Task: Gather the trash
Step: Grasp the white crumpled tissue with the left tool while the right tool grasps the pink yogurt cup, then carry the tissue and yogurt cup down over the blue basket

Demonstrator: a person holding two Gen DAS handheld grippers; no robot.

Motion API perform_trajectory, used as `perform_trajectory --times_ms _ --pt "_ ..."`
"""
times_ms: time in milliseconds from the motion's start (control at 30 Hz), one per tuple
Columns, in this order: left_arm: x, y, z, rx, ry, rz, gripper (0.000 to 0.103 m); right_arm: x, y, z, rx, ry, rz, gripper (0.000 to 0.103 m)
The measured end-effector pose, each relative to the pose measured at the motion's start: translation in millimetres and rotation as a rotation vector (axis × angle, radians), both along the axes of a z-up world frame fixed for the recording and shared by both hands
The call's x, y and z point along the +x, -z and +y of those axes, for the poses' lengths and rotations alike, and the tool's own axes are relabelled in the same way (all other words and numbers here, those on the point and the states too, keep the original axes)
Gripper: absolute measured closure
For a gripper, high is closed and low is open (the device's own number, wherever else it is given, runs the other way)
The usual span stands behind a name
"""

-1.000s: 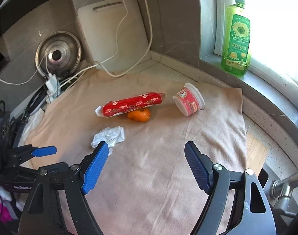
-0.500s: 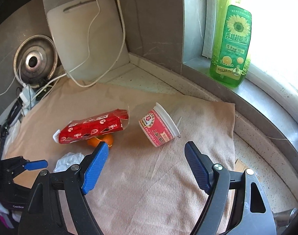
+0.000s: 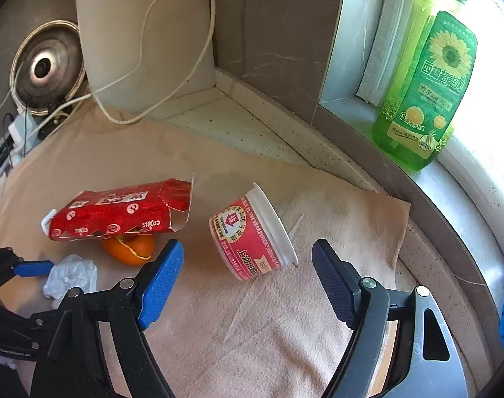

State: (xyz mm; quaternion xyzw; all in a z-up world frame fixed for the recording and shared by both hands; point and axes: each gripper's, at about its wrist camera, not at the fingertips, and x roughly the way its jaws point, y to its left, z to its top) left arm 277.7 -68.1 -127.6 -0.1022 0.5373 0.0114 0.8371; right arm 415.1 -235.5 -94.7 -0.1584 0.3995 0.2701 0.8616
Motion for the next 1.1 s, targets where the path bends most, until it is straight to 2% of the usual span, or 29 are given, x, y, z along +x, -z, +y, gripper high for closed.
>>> perform_trajectory --times_ms 133,233,400,600,633,700,767,933,1100 --pt "1 0 -1 0.001 0.016 -0.006 0.036 8 7 6 -0.033 -0.013 0.003 0.023" --pt "1 0 -3 -0.002 0.037 -0.011 0.045 12 10 10 -0.052 -0.024 -0.002 0.023" --pt "4 -2 -8 -0.007 0.052 -0.02 0.069 13 13 15 -0.066 -0.045 -0.006 0.023" --pt "6 -3 -9 -0.021 0.051 -0.024 0.089 10 11 16 -0.049 -0.06 -0.013 0.025" --pt "5 -4 -9 -0.026 0.051 -0.026 0.09 9 11 16 -0.05 -0.061 -0.016 0.027" --pt "4 -6 -9 -0.037 0.049 -0.031 0.092 9 11 15 -0.05 -0.061 -0.007 0.043" --pt "2 -8 -10 -0.044 0.046 -0.038 0.092 9 10 12 -0.037 -0.056 0.003 0.05" --pt "-3 -16 -11 -0.067 0.043 -0.061 0.093 8 5 0 0.04 -0.049 0.036 0.051" --pt "-11 -25 -9 -0.079 0.043 -0.082 0.093 0 -4 -4 0.064 -0.041 0.028 0.053"
